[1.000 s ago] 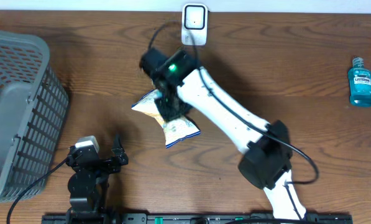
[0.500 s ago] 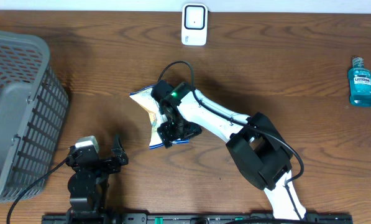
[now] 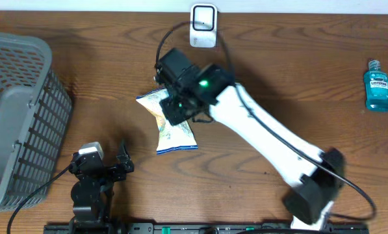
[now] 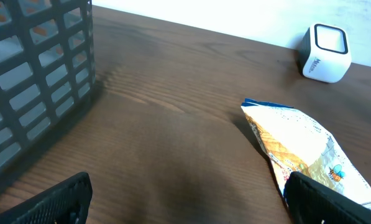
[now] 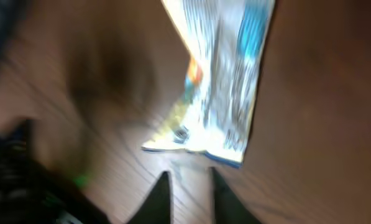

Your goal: Scan the item barcode

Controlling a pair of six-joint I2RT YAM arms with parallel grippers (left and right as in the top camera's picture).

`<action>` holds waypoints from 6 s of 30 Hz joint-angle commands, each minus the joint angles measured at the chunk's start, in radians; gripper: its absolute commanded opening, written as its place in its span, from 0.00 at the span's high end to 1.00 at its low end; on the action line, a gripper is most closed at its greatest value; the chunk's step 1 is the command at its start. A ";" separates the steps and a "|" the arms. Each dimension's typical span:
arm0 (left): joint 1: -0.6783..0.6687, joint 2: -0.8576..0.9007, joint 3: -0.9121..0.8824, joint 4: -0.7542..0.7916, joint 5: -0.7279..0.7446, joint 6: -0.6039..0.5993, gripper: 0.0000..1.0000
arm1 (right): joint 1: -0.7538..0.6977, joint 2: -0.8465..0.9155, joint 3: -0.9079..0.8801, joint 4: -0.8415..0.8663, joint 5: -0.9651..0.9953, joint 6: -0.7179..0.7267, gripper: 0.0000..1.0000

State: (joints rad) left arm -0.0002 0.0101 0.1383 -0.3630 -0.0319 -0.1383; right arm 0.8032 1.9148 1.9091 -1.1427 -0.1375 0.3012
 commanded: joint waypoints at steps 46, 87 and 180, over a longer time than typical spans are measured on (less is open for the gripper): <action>0.006 -0.006 -0.002 0.001 -0.002 -0.010 0.02 | 0.082 0.446 -0.058 0.236 0.084 -0.003 0.30; 0.006 -0.006 -0.002 0.001 -0.002 -0.010 0.02 | 0.020 0.251 -0.088 0.096 -0.057 -0.322 0.46; 0.006 -0.006 -0.002 0.001 -0.002 -0.009 0.02 | -0.080 0.299 -0.002 0.324 -0.507 -0.121 0.96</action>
State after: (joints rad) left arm -0.0002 0.0101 0.1387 -0.3630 -0.0319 -0.1383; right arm 0.6685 2.2189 1.9079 -0.8528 -0.5156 0.1562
